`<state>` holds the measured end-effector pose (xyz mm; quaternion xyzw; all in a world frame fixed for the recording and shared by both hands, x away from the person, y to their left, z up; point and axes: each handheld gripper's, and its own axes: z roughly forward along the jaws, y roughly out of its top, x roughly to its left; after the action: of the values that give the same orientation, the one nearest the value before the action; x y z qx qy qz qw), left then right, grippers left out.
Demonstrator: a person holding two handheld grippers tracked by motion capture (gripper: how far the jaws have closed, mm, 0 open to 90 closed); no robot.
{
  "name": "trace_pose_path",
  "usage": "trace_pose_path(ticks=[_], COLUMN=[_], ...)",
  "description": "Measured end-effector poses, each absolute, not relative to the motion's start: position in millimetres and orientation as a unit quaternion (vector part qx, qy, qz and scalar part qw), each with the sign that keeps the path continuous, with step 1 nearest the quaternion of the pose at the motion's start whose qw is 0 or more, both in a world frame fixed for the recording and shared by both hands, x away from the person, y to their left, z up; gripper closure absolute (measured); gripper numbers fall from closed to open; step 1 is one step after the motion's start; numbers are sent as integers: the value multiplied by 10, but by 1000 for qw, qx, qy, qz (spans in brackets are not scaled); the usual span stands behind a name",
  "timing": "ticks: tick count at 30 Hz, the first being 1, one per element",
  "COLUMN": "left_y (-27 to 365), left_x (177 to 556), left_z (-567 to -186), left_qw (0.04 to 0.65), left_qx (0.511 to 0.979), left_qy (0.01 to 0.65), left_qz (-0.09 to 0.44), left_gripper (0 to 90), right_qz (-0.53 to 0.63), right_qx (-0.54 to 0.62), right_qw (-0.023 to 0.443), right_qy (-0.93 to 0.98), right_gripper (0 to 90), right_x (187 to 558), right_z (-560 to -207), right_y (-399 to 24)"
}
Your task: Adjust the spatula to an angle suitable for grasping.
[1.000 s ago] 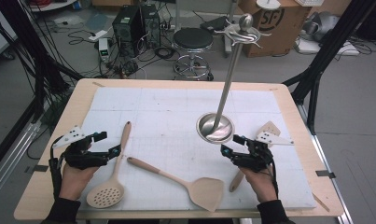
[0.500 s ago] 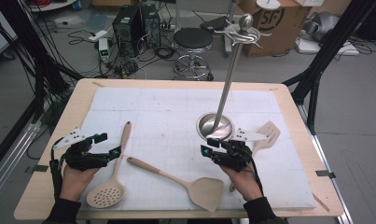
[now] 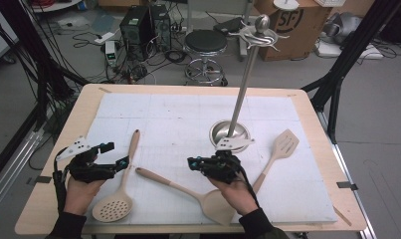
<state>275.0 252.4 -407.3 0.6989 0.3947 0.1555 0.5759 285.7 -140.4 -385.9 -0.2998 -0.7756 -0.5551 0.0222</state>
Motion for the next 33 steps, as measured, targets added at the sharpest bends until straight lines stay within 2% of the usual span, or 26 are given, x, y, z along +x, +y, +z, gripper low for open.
trace_pose_path(ticks=[9, 16, 24, 33], left_y=[2531, 2511, 2524, 2502], left_x=[2753, 2732, 2727, 2736], left_z=[-4075, -4071, -4074, -4074], left_qw=[575, 576, 579, 580], left_qx=[699, 700, 697, 697], left_qy=[397, 394, 395, 392], left_qz=[156, 153, 153, 154], left_gripper=[125, 124, 124, 132], right_qz=[-493, -462, -396, -356], right_qx=[-275, -272, -275, -281], right_qw=[71, 101, 127, 113], right_qy=[-822, -838, -867, -884], right_gripper=[894, 894, 894, 894], right_x=[2854, 2847, 2851, 2897], right_z=[-4029, -4153, -4383, -4488], right_y=[-704, -384, -179, -130])
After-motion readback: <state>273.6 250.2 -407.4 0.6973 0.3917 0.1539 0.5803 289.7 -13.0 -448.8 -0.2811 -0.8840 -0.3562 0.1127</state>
